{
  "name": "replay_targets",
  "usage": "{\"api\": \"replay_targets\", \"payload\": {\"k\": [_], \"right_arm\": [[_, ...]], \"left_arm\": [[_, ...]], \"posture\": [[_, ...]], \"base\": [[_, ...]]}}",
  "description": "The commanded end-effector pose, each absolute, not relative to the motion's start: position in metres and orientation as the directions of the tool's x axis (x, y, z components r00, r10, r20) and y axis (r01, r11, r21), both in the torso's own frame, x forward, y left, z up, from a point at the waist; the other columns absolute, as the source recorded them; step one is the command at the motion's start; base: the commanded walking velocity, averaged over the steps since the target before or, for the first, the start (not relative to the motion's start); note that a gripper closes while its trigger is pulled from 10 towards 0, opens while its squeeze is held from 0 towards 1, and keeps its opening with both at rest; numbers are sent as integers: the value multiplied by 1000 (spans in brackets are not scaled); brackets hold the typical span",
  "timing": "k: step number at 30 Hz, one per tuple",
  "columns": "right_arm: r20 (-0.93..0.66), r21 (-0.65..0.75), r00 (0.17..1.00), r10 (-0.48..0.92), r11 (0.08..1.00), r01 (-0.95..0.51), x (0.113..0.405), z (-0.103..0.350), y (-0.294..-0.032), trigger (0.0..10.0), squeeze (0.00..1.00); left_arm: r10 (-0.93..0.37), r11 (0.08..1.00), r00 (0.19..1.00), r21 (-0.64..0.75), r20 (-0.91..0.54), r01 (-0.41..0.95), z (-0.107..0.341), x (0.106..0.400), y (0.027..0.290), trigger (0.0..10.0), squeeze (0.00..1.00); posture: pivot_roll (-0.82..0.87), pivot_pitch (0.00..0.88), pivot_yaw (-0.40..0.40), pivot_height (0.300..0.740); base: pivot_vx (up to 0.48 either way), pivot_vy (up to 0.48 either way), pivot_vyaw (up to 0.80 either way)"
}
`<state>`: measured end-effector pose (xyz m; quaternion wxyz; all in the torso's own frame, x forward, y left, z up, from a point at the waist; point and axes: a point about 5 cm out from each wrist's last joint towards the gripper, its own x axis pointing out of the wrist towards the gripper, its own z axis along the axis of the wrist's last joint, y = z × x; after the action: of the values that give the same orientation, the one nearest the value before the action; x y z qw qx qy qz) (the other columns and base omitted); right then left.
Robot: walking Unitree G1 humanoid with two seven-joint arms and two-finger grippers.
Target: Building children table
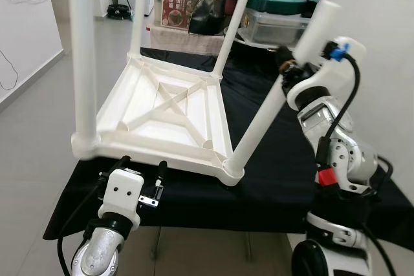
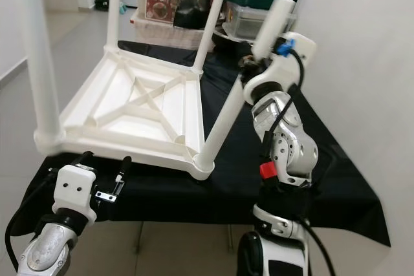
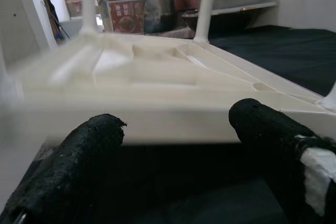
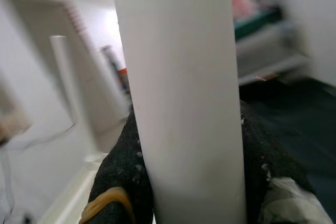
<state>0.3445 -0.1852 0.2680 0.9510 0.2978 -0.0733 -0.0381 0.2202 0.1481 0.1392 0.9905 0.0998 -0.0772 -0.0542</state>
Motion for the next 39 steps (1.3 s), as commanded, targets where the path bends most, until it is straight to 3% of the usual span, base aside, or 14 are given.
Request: {"api": "replay_targets", "payload": {"k": [1,5,21,30,31,32,33,39], "right_arm": [[-222,663,960,-168,696,275,347,200,-195,0,0],[-341,695,929,-143,627,352,342,170,-191,0,0],[-525,663,848,-77,587,464,338,128,-172,0,0],[-583,640,808,-86,564,522,333,112,-175,0,0],[-588,637,805,-85,564,525,333,111,-175,824,0],[-591,633,802,-86,566,528,333,110,-176,745,0],[-595,626,798,-95,567,535,333,108,-177,0,0],[-628,590,769,-116,574,568,331,96,-183,0,0]], "left_arm": [[-127,973,983,207,134,98,137,220,146,10000,0],[-132,973,982,207,133,103,136,220,145,10000,0],[-128,972,983,212,131,99,137,221,145,10000,0],[-130,971,983,216,128,100,136,221,145,10000,0],[-130,971,983,216,128,100,136,221,145,10000,0],[-130,971,983,217,128,100,136,221,145,10000,0],[-131,971,983,217,128,101,136,221,145,10000,0],[-130,971,983,218,129,99,136,222,145,10000,0]], "posture": [[47,0,-123,740],[44,0,-118,740],[61,0,-125,740],[63,0,-123,740],[63,0,-123,740],[62,0,-122,740],[62,0,-123,740],[67,0,-125,740]], "base": [[0,0,0],[0,0,0],[0,0,0],[0,0,0],[0,0,0],[0,0,0],[0,0,0],[0,0,0]]}}
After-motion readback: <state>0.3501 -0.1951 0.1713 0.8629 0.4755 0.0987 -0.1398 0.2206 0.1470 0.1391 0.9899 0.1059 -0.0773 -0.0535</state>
